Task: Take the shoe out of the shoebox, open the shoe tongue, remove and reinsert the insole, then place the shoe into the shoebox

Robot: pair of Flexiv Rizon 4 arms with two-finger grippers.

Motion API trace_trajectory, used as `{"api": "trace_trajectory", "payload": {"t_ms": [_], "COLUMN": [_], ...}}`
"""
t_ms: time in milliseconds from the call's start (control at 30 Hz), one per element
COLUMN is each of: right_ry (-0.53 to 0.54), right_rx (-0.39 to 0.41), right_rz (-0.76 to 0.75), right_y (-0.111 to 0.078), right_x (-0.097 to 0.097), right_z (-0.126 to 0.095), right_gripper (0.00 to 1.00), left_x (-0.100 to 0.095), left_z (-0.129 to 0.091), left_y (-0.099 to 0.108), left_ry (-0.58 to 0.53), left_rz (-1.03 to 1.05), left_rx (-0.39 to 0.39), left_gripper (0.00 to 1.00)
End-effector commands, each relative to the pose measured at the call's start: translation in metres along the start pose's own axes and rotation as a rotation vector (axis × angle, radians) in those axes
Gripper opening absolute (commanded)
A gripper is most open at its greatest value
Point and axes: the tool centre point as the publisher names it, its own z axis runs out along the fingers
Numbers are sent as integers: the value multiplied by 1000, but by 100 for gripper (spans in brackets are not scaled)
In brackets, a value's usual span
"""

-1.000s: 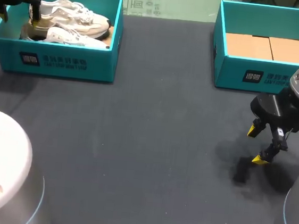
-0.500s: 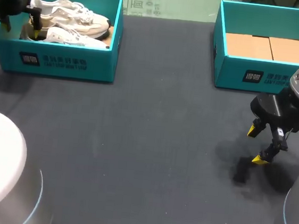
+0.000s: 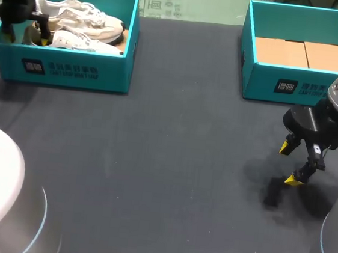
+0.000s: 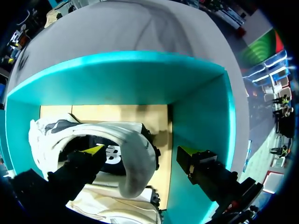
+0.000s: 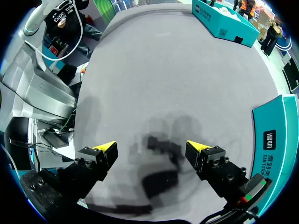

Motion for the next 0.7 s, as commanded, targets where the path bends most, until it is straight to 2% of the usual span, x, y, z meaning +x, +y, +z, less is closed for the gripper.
{"api": "trace_trajectory", "payload": {"t_ms": [33, 533, 700], "right_ry": [-1, -1, -1], "right_rx": [1, 1, 1], "right_rz": [0, 0, 0], "right_y": [0, 0, 0], "right_x": [1, 1, 1], "right_z": [0, 0, 0], "right_gripper": [100, 100, 100], "left_x": [-4, -2, -1], "left_z": [6, 17, 20], "left_y": [4, 7, 7], "left_ry": [9, 14, 21], "left_rz": [-2, -56, -64], "left_rx": [1, 10, 12], "left_gripper": [100, 100, 84]}}
